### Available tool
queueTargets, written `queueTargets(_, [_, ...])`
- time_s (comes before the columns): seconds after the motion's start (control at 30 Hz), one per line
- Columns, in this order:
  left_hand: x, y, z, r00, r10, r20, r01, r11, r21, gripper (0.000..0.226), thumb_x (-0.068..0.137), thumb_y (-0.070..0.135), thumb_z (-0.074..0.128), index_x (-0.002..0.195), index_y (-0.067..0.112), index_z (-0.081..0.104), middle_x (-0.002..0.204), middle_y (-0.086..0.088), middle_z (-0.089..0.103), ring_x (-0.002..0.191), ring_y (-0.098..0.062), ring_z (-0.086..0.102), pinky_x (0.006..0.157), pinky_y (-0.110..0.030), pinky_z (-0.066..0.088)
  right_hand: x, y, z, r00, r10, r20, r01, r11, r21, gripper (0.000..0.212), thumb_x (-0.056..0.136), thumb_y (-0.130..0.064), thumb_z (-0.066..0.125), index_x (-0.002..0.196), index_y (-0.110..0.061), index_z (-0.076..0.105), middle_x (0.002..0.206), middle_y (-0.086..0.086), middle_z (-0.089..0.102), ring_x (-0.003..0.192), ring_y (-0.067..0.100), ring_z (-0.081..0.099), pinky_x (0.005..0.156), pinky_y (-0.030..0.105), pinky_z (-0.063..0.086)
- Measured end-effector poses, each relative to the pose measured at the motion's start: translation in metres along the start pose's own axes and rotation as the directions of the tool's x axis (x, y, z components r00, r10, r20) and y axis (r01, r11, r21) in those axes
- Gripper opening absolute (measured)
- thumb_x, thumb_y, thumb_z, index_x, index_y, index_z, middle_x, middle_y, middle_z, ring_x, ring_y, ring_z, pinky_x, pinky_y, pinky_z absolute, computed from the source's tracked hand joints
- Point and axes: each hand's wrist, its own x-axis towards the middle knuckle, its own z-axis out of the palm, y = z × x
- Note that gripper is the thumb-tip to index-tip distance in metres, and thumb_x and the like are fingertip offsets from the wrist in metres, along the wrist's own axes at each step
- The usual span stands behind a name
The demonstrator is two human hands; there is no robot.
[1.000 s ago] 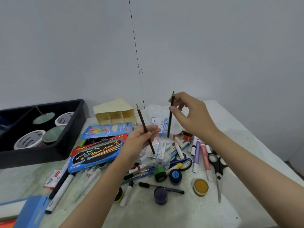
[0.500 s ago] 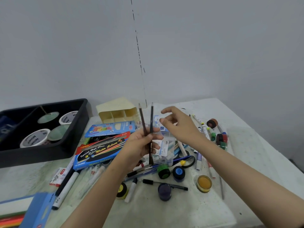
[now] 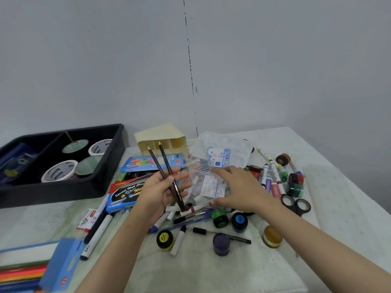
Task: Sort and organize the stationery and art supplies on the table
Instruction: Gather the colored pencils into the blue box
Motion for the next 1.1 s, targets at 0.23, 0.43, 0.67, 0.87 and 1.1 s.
queueTargets(0.23, [-0.004,-0.002,-0.008,1.0,-0.003,-0.027,0.002,0.999,-0.034,0.027,0.099,0.002,0.033,0.106,0.006,0.059,0.094,-0.009,0.074,0.077,-0.024,0.072,0.069,-0.035,0.059,0.007,-0.025,0.019,0.991,0.044,-0.124,-0.055,0.995,-0.086,0.071,0.078,-0.08,0.036,0.139,-0.044,0.034,0.135,0.007,0.044,0.123,0.027,0.037,0.097,0.038,0.026])
queueTargets(0.43, [-0.005,-0.003,-0.007,0.999,-0.015,-0.046,0.013,0.999,-0.05,0.026,0.098,-0.001,0.034,0.103,0.004,0.059,0.089,-0.009,0.074,0.072,-0.024,0.071,0.061,-0.032,0.059,0.01,-0.038,0.019,0.966,0.119,-0.23,-0.141,0.987,-0.081,0.06,0.077,-0.069,0.05,0.12,-0.027,0.05,0.117,0.005,0.053,0.11,0.026,0.044,0.09,0.036,0.029])
queueTargets(0.67, [-0.006,-0.005,-0.007,0.999,-0.032,-0.035,0.031,0.999,-0.028,0.027,0.099,0.0,0.034,0.104,0.005,0.06,0.09,-0.009,0.073,0.072,-0.023,0.071,0.066,-0.034,0.06,-0.011,-0.012,-0.004,0.906,0.245,-0.345,-0.256,0.967,0.015,0.061,0.083,-0.06,0.053,0.134,-0.029,0.044,0.143,0.009,0.037,0.129,0.028,0.033,0.1,0.036,0.023])
queueTargets(0.87, [-0.006,-0.006,-0.006,0.998,-0.061,0.006,0.061,0.997,-0.042,0.029,0.099,0.001,0.033,0.103,0.006,0.062,0.093,-0.01,0.074,0.072,-0.024,0.071,0.064,-0.035,0.06,-0.046,0.022,-0.027,0.768,0.492,-0.411,-0.517,0.854,0.057,0.046,0.087,-0.046,0.056,0.119,-0.014,0.058,0.122,0.014,0.054,0.113,0.031,0.046,0.088,0.035,0.027])
queueTargets(1.1, [-0.006,-0.008,-0.002,0.998,-0.061,0.012,0.061,0.996,-0.062,0.024,0.096,-0.002,0.04,0.105,0.008,0.06,0.086,-0.006,0.073,0.057,-0.014,0.061,0.053,-0.025,0.055,-0.06,0.034,-0.025,0.742,0.596,-0.308,-0.624,0.782,0.01,0.048,0.089,-0.048,0.051,0.121,-0.012,0.056,0.126,0.018,0.051,0.107,0.025,0.042,0.098,0.039,0.026])
